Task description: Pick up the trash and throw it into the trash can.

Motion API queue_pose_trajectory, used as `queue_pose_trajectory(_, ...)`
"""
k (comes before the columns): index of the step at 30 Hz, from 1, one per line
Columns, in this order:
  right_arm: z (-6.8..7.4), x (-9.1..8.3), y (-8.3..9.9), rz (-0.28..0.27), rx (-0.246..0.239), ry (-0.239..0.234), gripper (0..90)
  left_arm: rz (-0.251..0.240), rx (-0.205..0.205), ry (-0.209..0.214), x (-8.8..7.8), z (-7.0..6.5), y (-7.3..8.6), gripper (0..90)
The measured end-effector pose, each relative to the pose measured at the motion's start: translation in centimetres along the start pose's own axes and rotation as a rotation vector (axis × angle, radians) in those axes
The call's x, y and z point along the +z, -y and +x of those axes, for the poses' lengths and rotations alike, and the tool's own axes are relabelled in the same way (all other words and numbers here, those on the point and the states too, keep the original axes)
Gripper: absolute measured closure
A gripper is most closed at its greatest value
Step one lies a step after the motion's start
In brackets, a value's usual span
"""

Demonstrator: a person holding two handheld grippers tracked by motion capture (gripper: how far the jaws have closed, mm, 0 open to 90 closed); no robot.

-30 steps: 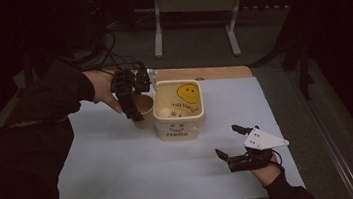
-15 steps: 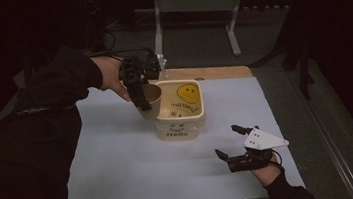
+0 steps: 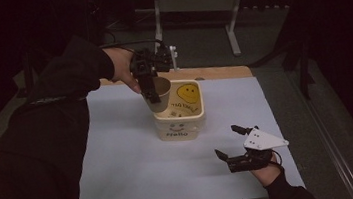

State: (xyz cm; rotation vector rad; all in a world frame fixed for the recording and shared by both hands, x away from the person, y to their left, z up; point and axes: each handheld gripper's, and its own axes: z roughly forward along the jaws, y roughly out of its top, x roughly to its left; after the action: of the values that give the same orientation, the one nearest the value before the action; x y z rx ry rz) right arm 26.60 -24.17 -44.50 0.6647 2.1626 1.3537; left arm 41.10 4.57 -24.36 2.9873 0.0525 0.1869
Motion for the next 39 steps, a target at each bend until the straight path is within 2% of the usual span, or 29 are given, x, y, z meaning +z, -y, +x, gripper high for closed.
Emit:
queue_pose_trajectory(3, 0.0, 0.0, 0.0, -0.001, 0.001, 0.001, 8.3, -0.006, 0.006, 0.004, 0.1, 0.3, -0.5, 29.6)
queue_pose_trajectory(6, 0.0, 0.0, 0.0, -0.002, 0.001, 0.000, 8.3, -0.005, -0.007, 0.015, 0.4, 0.6, -1.1, 29.6)
queue_pose_trajectory(14, 0.0, -0.1, 0.0, -0.004, 0.003, 0.000, 8.3, 0.005, 0.009, 0.019, 0.8, 1.5, -2.5, 29.6)
queue_pose_trajectory(31, 0.0, -0.1, 0.1, 0.003, 0.001, -0.008, 8.3, 0.012, 0.011, 0.009, 2.1, 3.7, -3.8, 29.5)
queue_pose_trajectory(33, 0.0, -0.1, 0.1, 0.004, 0.000, -0.009, 8.3, 0.010, 0.005, 0.013, 2.3, 3.9, -3.9, 29.5)
queue_pose_trajectory(39, -0.1, -0.2, 0.2, 0.002, 0.003, -0.011, 8.3, 0.014, 0.018, 0.016, 2.9, 4.1, -4.6, 29.4)
